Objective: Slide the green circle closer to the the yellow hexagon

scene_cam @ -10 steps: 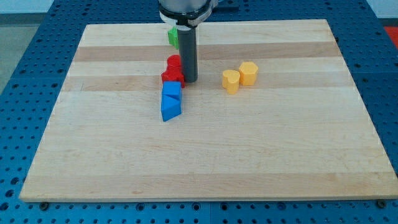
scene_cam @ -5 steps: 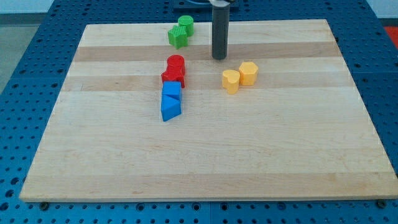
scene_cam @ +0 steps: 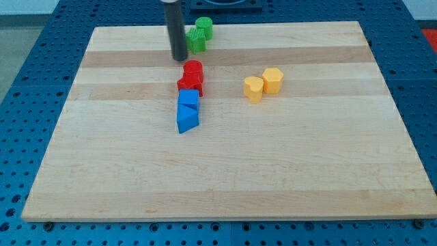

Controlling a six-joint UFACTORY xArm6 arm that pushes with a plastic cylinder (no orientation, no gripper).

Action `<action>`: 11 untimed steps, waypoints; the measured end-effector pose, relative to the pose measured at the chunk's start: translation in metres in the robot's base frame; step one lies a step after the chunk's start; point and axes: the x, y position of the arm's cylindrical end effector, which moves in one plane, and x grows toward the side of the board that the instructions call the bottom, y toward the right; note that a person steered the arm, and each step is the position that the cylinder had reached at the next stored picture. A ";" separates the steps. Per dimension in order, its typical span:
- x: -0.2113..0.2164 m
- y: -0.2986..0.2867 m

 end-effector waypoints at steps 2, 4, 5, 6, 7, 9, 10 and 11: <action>-0.048 -0.057; -0.099 -0.039; -0.099 -0.022; -0.099 0.000; -0.099 0.029; -0.097 0.077; -0.098 0.107; -0.098 0.114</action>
